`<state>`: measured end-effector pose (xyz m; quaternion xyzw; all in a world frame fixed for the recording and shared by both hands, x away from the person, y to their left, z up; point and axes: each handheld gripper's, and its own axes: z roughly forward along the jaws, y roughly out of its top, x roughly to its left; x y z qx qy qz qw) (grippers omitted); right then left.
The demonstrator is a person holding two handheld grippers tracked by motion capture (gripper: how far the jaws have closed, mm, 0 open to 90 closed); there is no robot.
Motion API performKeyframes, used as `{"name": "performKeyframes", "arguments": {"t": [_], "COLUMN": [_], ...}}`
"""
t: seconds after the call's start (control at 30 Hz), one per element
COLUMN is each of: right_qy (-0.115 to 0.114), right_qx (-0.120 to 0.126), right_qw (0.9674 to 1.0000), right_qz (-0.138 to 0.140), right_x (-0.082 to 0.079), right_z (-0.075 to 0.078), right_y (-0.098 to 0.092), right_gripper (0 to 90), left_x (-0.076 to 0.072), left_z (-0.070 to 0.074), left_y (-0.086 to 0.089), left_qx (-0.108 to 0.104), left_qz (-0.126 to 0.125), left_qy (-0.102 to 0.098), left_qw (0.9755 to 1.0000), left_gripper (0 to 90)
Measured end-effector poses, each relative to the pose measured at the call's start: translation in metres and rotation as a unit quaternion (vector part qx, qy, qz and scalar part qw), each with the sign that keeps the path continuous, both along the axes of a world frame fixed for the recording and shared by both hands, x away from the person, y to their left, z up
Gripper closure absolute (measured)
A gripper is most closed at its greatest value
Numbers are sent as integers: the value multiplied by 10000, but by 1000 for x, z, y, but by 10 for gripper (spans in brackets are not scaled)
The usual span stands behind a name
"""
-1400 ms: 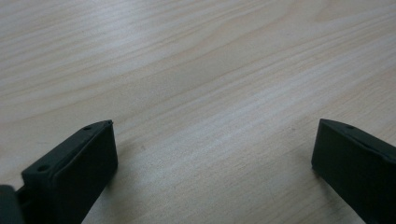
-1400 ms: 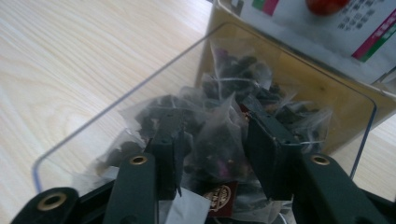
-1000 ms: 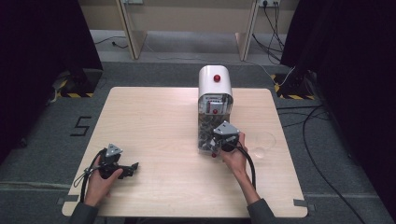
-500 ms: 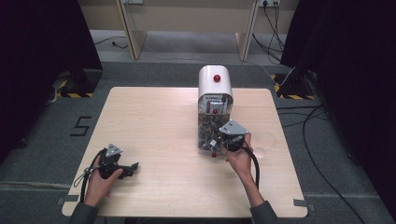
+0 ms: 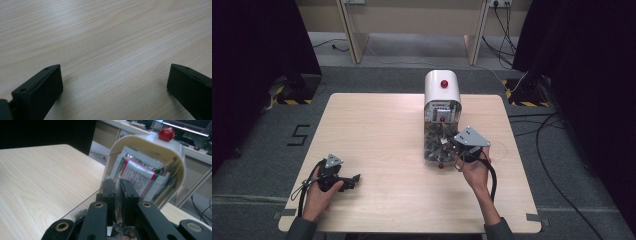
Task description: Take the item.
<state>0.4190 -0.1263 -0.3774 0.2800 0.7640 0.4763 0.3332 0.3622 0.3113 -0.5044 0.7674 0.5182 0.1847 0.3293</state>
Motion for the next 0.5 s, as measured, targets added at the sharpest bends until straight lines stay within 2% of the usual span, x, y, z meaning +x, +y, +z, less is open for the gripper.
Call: {"name": "performKeyframes", "arguments": {"t": [0.07,0.1,0.5], "right_qy": [27,-37,-170], "right_qx": [23,39,136], "right_qw": [10000,10000,9998], "right_qz": [-9,12,13], "right_x": [-1,-2,-11], "right_z": [1,3,16], "right_y": [-1,-4,-10], "right_gripper": [840,841,840], "left_x": [0,0,0], "left_z": [0,0,0], "left_y": [0,0,0], "left_qx": [1,3,2], "left_qz": [-1,-2,0], "left_qy": [0,1,0], "left_qw": [10000,10000,10000], "left_gripper": [0,0,0]}}
